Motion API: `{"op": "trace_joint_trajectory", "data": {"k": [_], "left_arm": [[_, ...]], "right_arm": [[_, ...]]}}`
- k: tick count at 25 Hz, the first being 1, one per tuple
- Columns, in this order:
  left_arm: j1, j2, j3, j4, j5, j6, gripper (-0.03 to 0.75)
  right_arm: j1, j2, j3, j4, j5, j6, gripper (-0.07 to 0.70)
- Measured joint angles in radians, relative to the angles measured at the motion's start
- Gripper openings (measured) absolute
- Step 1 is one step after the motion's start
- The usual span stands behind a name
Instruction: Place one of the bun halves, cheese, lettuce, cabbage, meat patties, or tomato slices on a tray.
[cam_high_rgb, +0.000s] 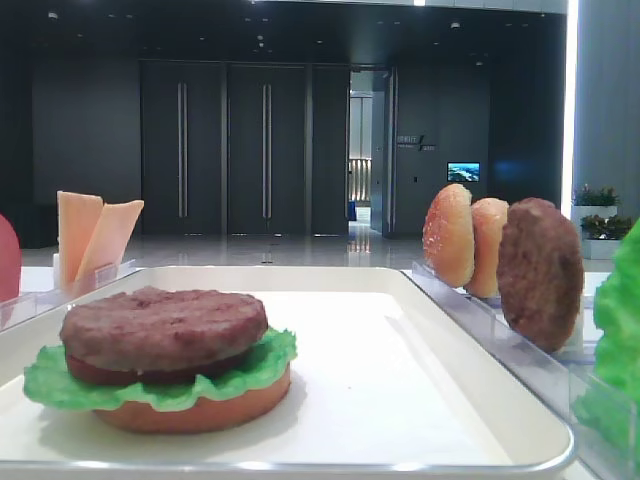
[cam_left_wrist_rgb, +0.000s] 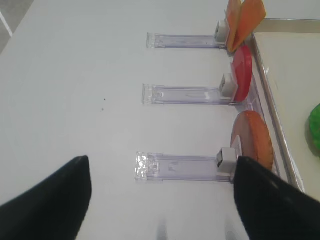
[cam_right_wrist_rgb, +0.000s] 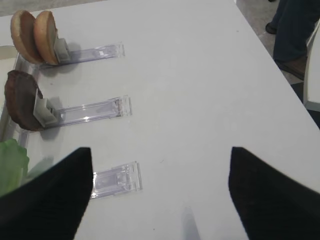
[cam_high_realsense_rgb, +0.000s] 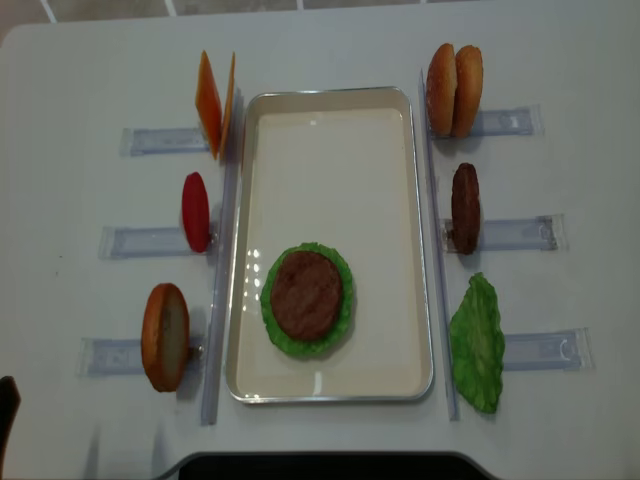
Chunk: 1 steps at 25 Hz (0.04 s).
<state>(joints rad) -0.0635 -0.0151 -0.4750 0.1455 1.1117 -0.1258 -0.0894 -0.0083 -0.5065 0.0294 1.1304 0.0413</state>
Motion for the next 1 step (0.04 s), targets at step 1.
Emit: {"op": "trace_joint_trajectory", "data": {"k": [1], "left_arm": [[0.000,0.000,0.000,0.000,0.000,0.000,0.692]], "right_arm": [[0.000,0.000,0.000,0.000,0.000,0.000,0.533]]}}
